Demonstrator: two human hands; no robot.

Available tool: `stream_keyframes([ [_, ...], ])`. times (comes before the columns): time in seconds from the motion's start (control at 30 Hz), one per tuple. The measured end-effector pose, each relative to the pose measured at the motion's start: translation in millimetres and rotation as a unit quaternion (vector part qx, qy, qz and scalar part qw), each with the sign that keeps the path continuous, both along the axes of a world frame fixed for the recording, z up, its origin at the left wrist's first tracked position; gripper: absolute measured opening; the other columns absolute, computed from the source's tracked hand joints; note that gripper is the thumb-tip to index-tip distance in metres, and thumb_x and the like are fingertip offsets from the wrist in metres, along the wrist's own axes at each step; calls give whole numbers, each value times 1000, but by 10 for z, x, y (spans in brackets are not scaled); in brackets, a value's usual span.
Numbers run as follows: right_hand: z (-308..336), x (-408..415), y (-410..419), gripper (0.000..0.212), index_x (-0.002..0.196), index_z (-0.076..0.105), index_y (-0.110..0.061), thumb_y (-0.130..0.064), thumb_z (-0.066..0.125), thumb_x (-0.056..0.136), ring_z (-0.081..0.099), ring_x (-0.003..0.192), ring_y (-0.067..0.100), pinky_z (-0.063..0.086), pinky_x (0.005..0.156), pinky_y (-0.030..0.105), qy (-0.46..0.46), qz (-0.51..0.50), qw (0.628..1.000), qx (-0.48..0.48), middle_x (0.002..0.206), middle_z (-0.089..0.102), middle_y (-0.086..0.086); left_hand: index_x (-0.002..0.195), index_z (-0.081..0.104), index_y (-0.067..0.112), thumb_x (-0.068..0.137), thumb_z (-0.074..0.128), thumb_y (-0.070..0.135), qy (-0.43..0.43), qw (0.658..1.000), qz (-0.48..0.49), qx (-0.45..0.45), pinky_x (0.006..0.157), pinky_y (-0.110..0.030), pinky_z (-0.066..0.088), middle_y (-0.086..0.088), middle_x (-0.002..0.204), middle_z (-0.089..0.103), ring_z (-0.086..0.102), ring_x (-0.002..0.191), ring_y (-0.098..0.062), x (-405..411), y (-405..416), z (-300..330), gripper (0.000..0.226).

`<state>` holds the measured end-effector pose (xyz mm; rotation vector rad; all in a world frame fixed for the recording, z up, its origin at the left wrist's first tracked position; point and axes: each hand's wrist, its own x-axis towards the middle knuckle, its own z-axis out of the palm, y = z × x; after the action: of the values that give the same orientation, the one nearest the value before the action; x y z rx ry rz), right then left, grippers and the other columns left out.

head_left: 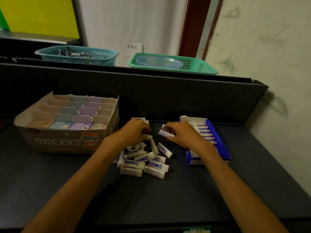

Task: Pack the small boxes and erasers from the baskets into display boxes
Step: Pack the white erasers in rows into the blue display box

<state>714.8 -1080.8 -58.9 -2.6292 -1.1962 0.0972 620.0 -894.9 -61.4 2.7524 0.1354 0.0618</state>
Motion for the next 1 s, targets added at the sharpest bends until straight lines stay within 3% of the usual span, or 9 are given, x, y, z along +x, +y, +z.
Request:
stream_keyframes([
  [0.13, 8, 47, -34, 44, 127, 53, -28, -21, 66, 85, 49, 116, 16, 47, 97, 38, 35, 2, 998, 52, 122, 58, -3, 122, 56, 22, 89, 60, 18, 11, 1000, -5, 1, 93, -28, 48, -1, 119, 59, 57, 106, -13, -2, 8, -9, 34],
  [0.3, 54, 81, -108, 36, 119, 58, -25, -17, 67, 85, 44, 107, 6, 33, 86, 17, 18, 20, 995, 100, 117, 55, -5, 118, 60, 19, 88, 60, 15, -43, 999, -10, 23, 95, -27, 44, -1, 123, 54, 53, 110, -15, -60, -9, 6, 30],
  [0.43, 81, 71, -162, 34, 116, 60, -25, -16, 67, 84, 40, 99, 2, 31, 74, 9, 1, 17, 993, 118, 108, 47, -10, 117, 60, 20, 86, 64, 18, -58, 997, -8, 46, 99, -34, 43, -1, 124, 51, 50, 113, -18, -68, -32, 86, 31],
  [0.63, 116, 8, -224, 36, 116, 58, -27, -15, 68, 84, 39, 103, 0, 32, 83, 14, -4, 17, 990, 143, 113, 52, -10, 119, 57, 26, 83, 68, 25, -70, 997, 11, 24, 95, -33, 43, -3, 122, 48, 48, 111, -21, -140, -63, 181, 38],
  [0.8, 178, -109, -299, 38, 118, 58, -22, -15, 70, 83, 44, 100, 0, 34, 80, 9, -2, 13, 987, 162, 111, 52, -12, 111, 56, 22, 78, 72, 19, -95, 995, -12, -41, 91, -35, 48, -2, 116, 52, 52, 107, -19, -199, -122, 256, 37],
  [1.0, 177, -193, -435, 39, 116, 60, -24, -17, 73, 80, 49, 90, -3, 40, 76, 10, 17, -6, 984, 180, 111, 52, -11, 106, 53, 23, 74, 76, 16, -140, 982, -45, -115, 70, -17, 49, 5, 103, 59, 56, 80, -2, -191, -241, 242, 40],
])
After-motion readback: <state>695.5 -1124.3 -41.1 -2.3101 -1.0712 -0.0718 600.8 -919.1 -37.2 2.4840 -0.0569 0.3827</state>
